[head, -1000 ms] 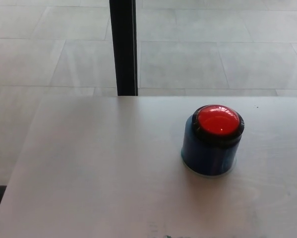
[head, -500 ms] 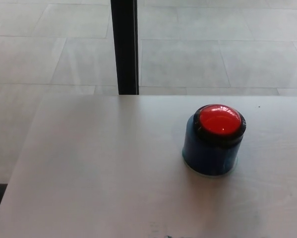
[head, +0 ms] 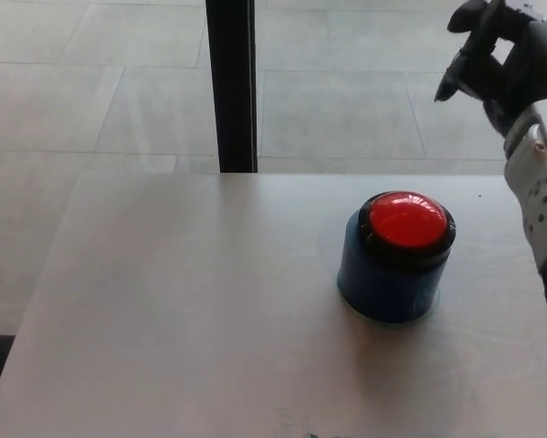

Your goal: The robot uses its right hand to press the red button kept in the middle of the desk

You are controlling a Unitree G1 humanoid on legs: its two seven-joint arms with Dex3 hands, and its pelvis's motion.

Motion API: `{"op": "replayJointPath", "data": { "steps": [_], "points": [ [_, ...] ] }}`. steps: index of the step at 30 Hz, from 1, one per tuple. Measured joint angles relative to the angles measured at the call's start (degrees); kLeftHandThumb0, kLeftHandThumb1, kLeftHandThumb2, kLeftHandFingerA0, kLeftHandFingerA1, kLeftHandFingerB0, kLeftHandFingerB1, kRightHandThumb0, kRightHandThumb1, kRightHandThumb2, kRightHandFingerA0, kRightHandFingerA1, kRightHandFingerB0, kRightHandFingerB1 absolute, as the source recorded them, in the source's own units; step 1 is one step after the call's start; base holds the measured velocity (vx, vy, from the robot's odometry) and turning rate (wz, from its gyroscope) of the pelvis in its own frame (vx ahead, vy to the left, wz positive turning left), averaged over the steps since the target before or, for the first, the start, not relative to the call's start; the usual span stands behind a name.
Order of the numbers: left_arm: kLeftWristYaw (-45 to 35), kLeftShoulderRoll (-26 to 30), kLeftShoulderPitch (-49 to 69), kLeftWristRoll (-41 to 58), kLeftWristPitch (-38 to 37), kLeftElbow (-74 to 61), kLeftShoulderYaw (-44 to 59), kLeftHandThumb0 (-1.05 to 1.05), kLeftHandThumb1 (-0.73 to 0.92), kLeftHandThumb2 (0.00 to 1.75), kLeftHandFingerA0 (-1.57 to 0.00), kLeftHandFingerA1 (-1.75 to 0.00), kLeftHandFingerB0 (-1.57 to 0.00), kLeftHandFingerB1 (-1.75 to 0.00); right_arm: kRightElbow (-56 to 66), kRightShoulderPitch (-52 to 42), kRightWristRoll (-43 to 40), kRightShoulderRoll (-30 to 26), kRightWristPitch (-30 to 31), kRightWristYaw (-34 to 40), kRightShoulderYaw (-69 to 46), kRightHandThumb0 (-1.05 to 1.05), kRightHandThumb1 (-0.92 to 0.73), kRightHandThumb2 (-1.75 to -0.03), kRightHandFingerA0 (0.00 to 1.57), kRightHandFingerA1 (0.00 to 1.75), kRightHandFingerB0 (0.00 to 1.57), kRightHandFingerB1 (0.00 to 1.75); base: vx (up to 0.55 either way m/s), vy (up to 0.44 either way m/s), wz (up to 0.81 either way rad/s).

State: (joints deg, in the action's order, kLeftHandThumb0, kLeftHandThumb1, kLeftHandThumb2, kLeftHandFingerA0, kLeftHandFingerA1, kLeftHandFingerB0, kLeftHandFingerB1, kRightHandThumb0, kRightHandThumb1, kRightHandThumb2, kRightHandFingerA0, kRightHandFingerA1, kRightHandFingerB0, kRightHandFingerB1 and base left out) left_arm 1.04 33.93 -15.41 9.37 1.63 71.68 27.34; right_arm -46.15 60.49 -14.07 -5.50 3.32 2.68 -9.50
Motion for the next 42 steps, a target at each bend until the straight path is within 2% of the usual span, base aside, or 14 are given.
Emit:
{"op": "replayJointPath", "data": {
  "steps": [1, 9, 13, 14, 17, 19, 21, 22, 24, 25, 29, 30, 31, 42],
  "points": [
    [0.01, 0.0, 0.0, 0.03, 0.0, -0.01, -0.03, -0.58, 0.92, 1.21, -0.4, -0.93, -0.18, -0.74, -0.4, -0.19, 0.2, 0.29, -0.05, -0.05, 0.1, -0.15, -0.59, -1.14, 0.91, 1.75, 0.74, 1.59, 0.0, 0.0, 0.0],
    [0.04, 0.0, -0.03, 0.16, 0.0, 0.01, -0.11, -0.6, 0.92, 1.11, -0.27, -1.21, -0.14, -0.91, -1.15, -3.48, 1.91, 1.16, -0.27, -0.24, 1.79, -0.17, -0.48, -1.26, 0.94, 1.75, 0.79, 1.6, 0.0, 0.0, 0.0],
    [0.1, 0.02, -0.15, 0.13, 0.0, 0.01, -0.52, -0.58, 0.92, 1.2, -0.39, -0.92, -0.21, -0.75, -1.69, -5.31, 2.76, 2.21, -0.48, -0.39, 2.69, -0.17, -0.48, -1.26, 0.92, 1.75, 0.77, 1.6, 0.0, 0.0, 0.0],
    [0.1, 0.02, -0.15, 0.16, 0.0, 0.02, -0.49, -0.59, 0.92, 1.11, -0.31, -1.2, -0.18, -0.94, -1.72, -5.71, 3.02, 2.44, -0.6, -0.4, 3.09, -0.16, -0.49, -1.25, 0.93, 1.75, 0.78, 1.59, 0.0, 0.0, 0.0],
    [0.13, 0.03, -0.18, 0.16, 0.0, 0.03, -0.59, -0.58, 0.92, 1.21, -0.42, -0.94, -0.19, -0.74, -2.01, -6.86, 3.92, 3.34, -1.0, -0.55, 4.45, -0.16, -0.49, -1.24, 0.94, 1.75, 0.8, 1.58, 0.0, 0.0, 0.0],
    [0.17, 0.03, -0.18, 0.15, 0.0, 0.03, -0.73, -0.6, 0.92, 1.12, -0.33, -1.25, -0.15, -0.92, -2.15, -7.69, 4.68, 3.97, -1.25, -0.63, 5.06, -0.16, -0.51, -1.22, 0.93, 1.75, 0.78, 1.59, 0.0, 0.0, 0.0],
    [0.21, 0.03, -0.18, 0.15, 0.0, 0.03, -0.85, -0.58, 0.92, 1.21, -0.39, -0.91, -0.2, -0.75, -2.14, -8.47, 5.16, 4.47, -1.34, -0.62, 5.61, -0.15, -0.52, -1.21, 0.94, 1.75, 0.79, 1.58, 0.0, 0.0, 0.0],
    [0.22, 0.03, -0.18, 0.16, 0.0, 0.06, -0.9, -0.59, 0.92, 1.11, -0.3, -1.21, -0.16, -0.92, -2.12, -8.9, 5.46, 4.85, -1.39, -0.56, 5.91, -0.14, -0.51, -1.21, 0.94, 1.75, 0.78, 1.58, 0.0, 0.0, 0.0],
    [0.28, 0.03, -0.2, 0.17, 0.0, 0.13, -0.9, -0.59, 0.92, 1.21, -0.39, -0.91, -0.18, -0.74, -1.91, -9.22, 6.0, 5.44, -1.83, -0.44, 6.3, -0.21, -0.49, -1.18, 1.25, 1.45, 1.01, 1.31, 0.0, 0.0, 0.0],
    [0.28, 0.03, -0.2, 0.18, 0.0, 0.15, -0.9, -0.59, 0.92, 1.21, -0.4, -0.92, -0.2, -0.75, -1.89, -9.3, 6.12, 5.53, -1.98, -0.4, 6.34, -0.14, -0.52, -1.21, 0.96, 1.75, 0.8, 1.58, 0.0, 0.0, 0.0],
    [0.28, 0.03, -0.21, 0.27, 0.0, 0.21, -0.89, -0.59, 0.92, 1.21, -0.41, -0.93, -0.21, -0.76, -1.9, -9.8, 7.16, 5.72, -2.97, -0.02, 6.75, -0.15, -0.52, -1.22, 0.96, 1.75, 0.8, 1.61, 0.0, 0.0, 0.0],
    [0.28, 0.03, -0.21, 0.28, 0.0, 0.23, -0.89, -0.6, 0.92, 1.13, -0.3, -1.22, -0.16, -0.94, -1.9, -9.96, 7.25, 5.71, -3.21, -0.01, 6.73, -0.25, -0.5, -1.17, 1.23, 1.45, 1.02, 1.32, 0.0, 0.0, 0.0],
    [0.28, 0.03, -0.21, 0.29, 0.0, 0.22, -0.89, -0.6, 0.92, 1.13, -0.3, -1.2, -0.17, -0.93, -1.9, -10.21, 7.33, 5.68, -3.57, -0.02, 6.69, -0.16, -0.49, -1.24, 0.97, 1.75, 0.81, 1.61, 0.0, 0.0, 0.0],
    [0.68, 0.03, -0.23, 0.27, 0.0, 0.1, -1.45, -0.59, 0.92, 1.22, -0.41, -0.93, -0.22, -0.77, -2.44, -12.8, 7.12, 5.75, -6.79, 0.36, 3.66, -0.19, -0.56, -1.17, 0.96, 1.75, 0.77, 1.57, 0.0, 0.0, 0.0]
  ]
}}
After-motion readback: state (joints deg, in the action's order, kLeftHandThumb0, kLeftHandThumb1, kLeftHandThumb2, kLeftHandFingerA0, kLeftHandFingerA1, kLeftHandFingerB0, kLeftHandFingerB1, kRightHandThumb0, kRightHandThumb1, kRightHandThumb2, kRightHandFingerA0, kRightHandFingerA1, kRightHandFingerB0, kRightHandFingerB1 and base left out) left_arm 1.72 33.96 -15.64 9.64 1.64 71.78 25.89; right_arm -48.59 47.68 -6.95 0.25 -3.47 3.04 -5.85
